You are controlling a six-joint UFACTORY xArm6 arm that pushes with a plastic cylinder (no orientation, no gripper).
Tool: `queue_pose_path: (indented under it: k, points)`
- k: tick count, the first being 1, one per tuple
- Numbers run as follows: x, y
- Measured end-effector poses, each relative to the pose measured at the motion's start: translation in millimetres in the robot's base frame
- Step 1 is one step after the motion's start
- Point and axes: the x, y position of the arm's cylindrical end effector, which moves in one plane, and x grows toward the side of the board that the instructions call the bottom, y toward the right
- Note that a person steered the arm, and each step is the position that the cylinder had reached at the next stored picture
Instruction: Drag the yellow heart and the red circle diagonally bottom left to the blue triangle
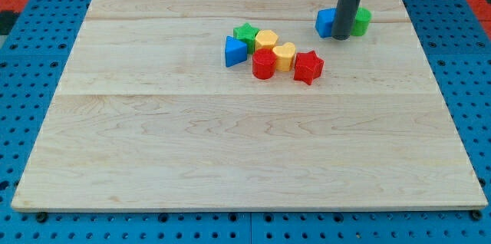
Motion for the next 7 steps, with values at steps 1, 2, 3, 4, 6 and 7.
queue_pose_path:
  k: [1, 2, 3, 4, 6, 7]
  points:
    - [1, -18]
    - [1, -30]
    - [1, -32]
    - [20, -51]
    - [60, -140]
    - [82, -199]
